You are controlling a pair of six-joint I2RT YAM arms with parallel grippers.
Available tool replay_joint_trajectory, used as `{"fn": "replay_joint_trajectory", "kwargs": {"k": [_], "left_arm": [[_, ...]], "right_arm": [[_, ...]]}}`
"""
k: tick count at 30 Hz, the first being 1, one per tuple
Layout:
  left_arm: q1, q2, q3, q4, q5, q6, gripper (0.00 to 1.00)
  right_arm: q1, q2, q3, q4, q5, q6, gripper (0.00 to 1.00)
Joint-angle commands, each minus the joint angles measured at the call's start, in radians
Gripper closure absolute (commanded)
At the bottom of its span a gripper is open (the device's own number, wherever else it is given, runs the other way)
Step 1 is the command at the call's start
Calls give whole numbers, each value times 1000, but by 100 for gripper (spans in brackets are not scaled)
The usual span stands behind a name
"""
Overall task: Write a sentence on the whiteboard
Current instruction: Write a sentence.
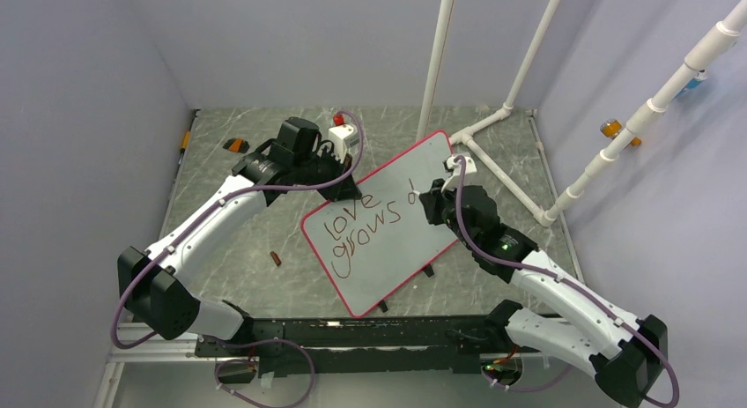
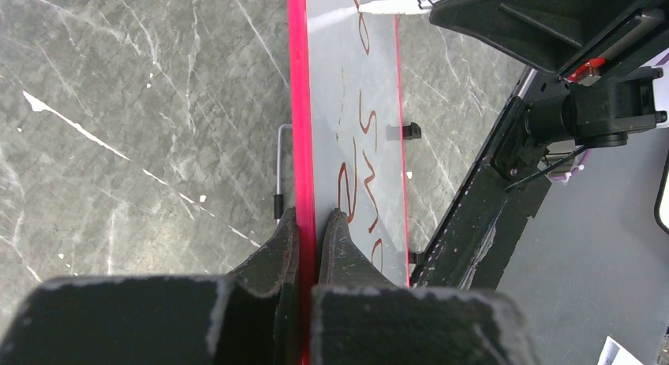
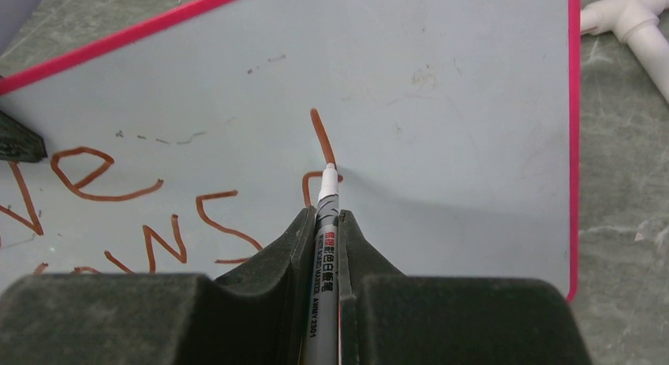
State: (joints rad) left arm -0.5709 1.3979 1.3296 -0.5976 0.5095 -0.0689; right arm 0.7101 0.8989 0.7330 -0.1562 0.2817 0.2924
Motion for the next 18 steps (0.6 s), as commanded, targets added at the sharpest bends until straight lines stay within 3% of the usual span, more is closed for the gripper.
{"fn": "replay_joint_trajectory", "kwargs": {"k": [1,18], "left_arm": [[-4,-3,-3,43,-151,168,100],[-4,-22,-6,48,-146,164,100]], "right_arm": [[0,-20,-45,-15,-16,39,100],[0,-78,-37,-104,35,44,100]]}}
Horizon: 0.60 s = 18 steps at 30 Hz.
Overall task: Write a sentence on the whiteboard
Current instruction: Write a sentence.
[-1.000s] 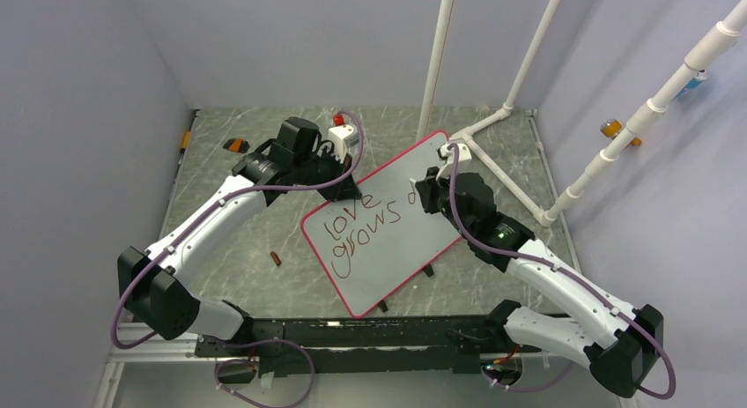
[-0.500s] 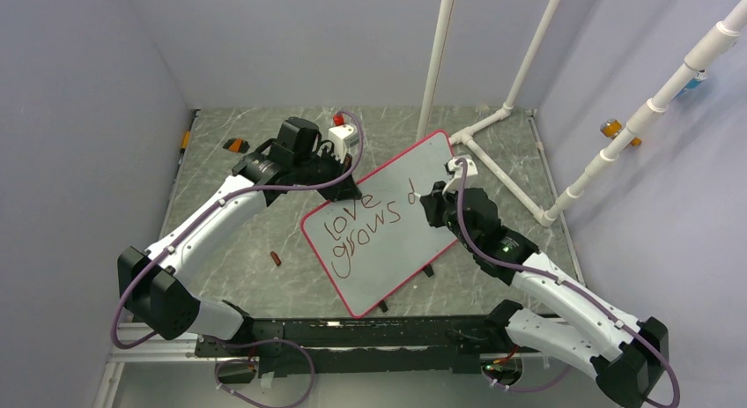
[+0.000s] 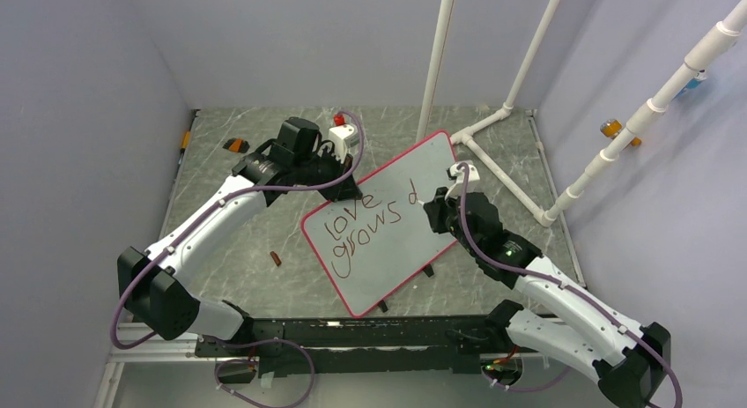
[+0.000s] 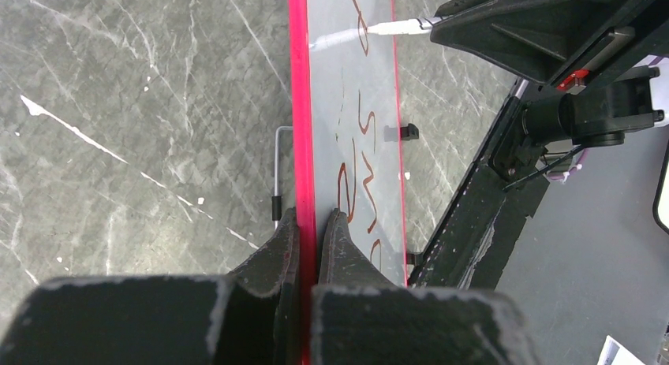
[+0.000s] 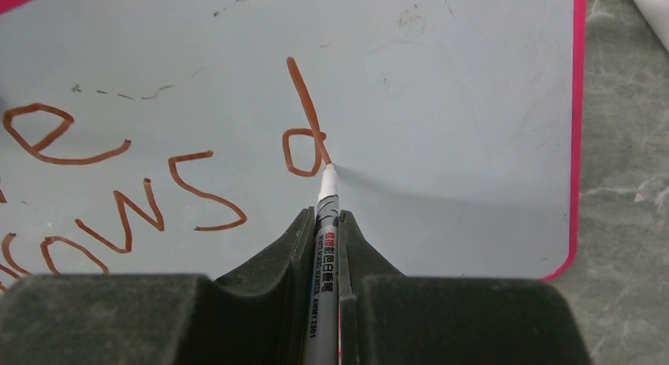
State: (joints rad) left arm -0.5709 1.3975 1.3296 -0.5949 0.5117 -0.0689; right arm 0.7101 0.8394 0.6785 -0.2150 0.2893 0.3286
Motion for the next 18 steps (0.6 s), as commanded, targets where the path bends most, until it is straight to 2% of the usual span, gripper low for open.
{"fn": "replay_joint_trajectory", "kwargs": {"k": [1,7,18], "left_arm": [[-4,-21,-6,45,-147,164,100],[-4,-18,-6,47,-144,164,100],[-5,-14,-6,46,-137,163,100]], "right_arm": [[0,-21,24,-51,30,4,100],[1,-25,73,-93,46,-7,100],[0,-41,122,-49,49,-28,100]]}}
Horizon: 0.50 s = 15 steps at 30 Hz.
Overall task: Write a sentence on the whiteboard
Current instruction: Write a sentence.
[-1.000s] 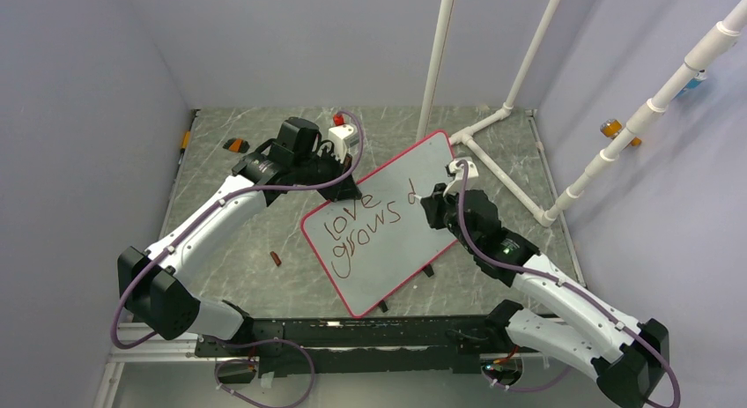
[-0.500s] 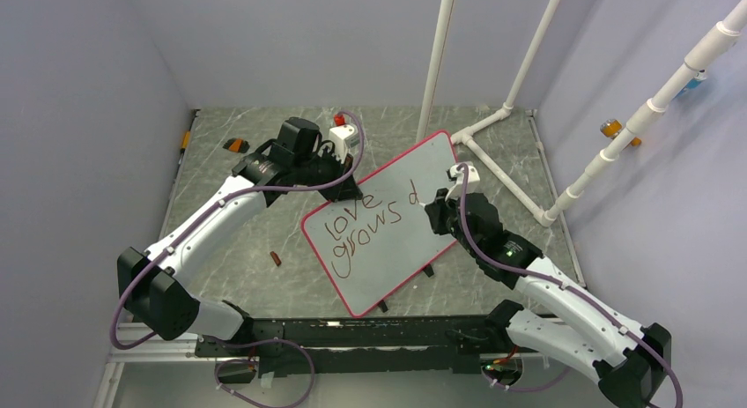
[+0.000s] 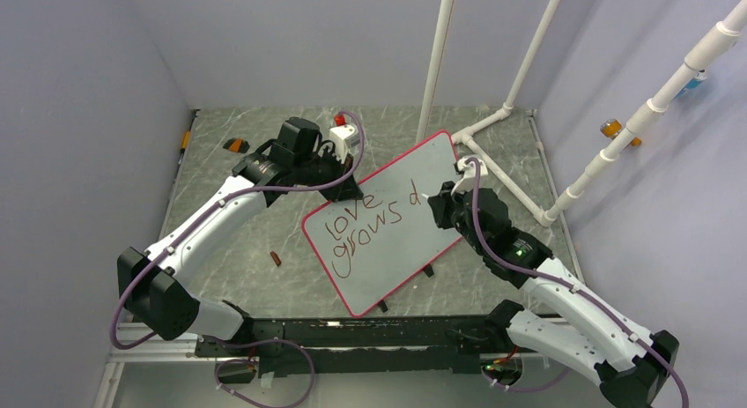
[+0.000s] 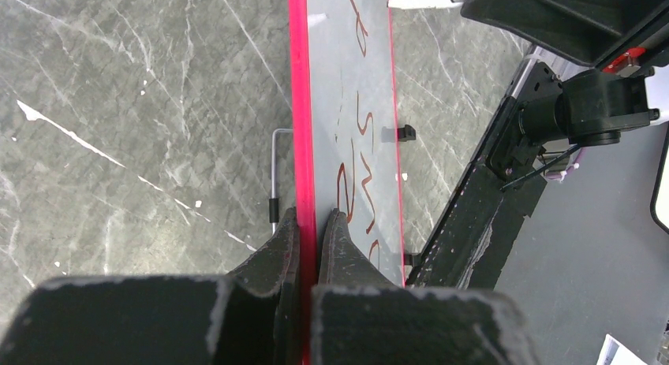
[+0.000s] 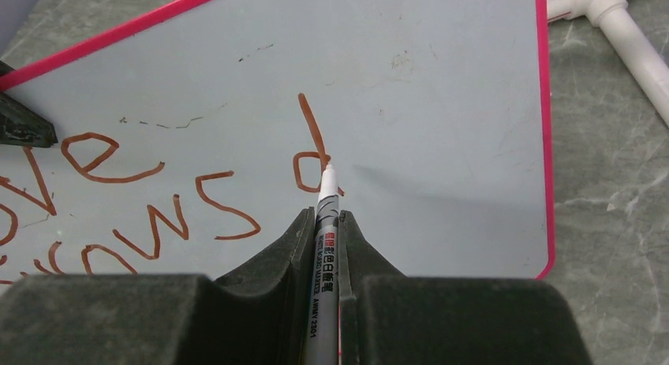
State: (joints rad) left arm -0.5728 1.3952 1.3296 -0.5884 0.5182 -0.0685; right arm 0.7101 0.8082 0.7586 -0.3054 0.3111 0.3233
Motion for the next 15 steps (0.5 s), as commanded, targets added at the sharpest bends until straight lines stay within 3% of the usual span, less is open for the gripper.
{"fn": "replay_joint_trajectory", "kwargs": {"k": [1,15], "left_arm": [[-4,-12,-7,40,-145,162,100],[-7,-14,-9,37,-153,166,100]], "right_arm": [[0,-7,41,48,34,-26,100],[-27,59,48,98,56,-45,100]]}}
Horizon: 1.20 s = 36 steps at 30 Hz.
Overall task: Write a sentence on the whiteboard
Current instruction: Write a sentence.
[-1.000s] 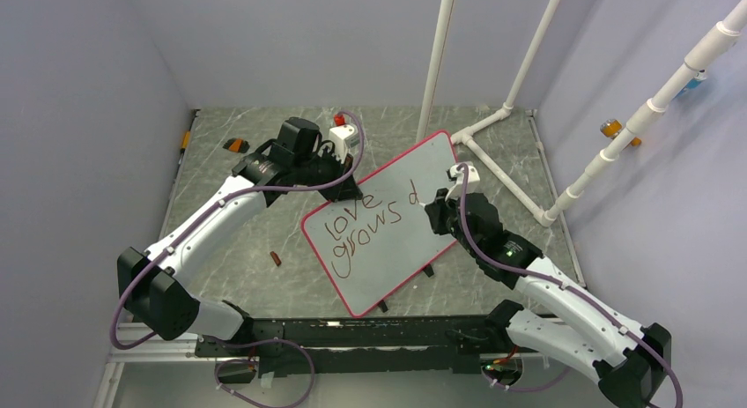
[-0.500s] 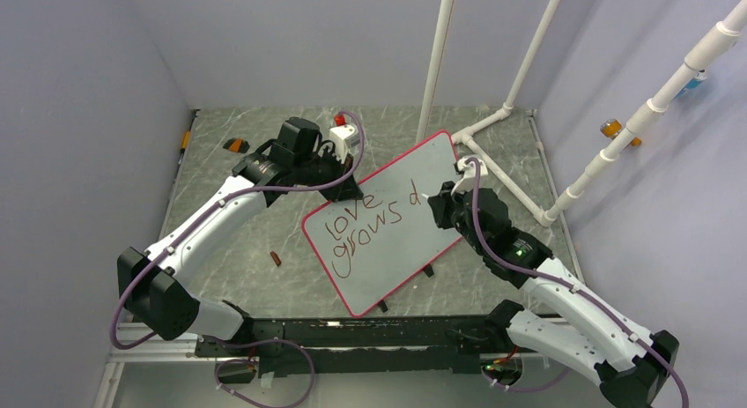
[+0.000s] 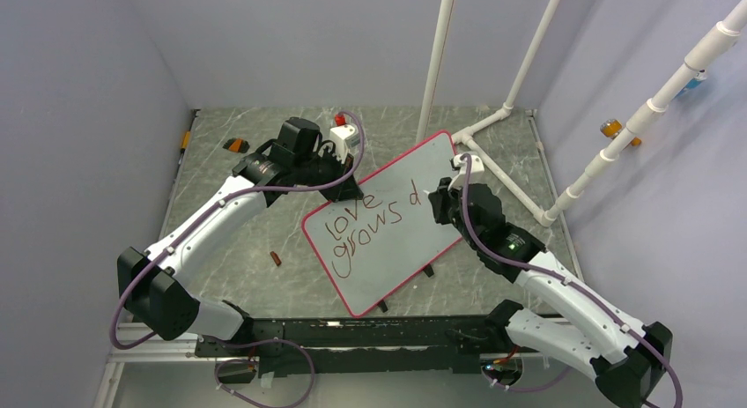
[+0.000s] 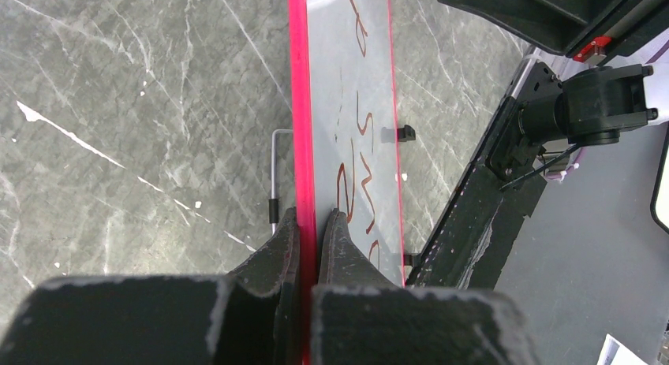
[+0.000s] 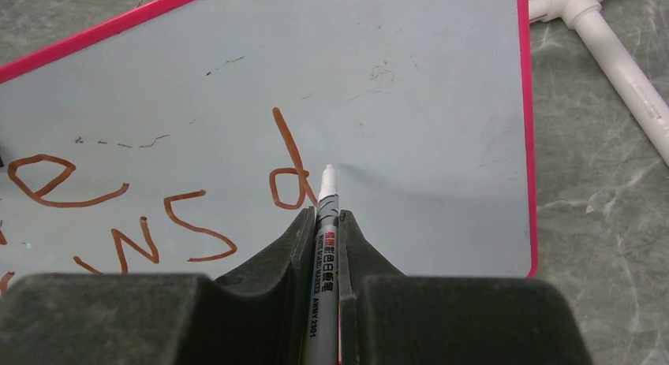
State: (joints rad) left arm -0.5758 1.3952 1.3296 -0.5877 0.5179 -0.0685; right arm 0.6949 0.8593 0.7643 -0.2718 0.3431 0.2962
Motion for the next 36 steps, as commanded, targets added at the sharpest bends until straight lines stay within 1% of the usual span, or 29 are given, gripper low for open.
{"fn": "replay_joint_trajectory", "kwargs": {"k": [1,7,13,26,36], "left_arm": [[-4,-13,-9,37,-153,165,100],[-6,-13,-9,34,-151,165,100],[-8,-13,-9,34,-153,165,100],[-7,-15,-9,34,-154,166,100],[-8,-13,-10,36,-155,164,100]], "right_arm": [[-15,10,44,67,25,-20,100],[-26,42,58,76,24,-29,100],[-29,66,64,95,-10,-31,100],[-30,50,6,90,-104,-1,100],[-29,19,-46,58,-99,24,100]]}}
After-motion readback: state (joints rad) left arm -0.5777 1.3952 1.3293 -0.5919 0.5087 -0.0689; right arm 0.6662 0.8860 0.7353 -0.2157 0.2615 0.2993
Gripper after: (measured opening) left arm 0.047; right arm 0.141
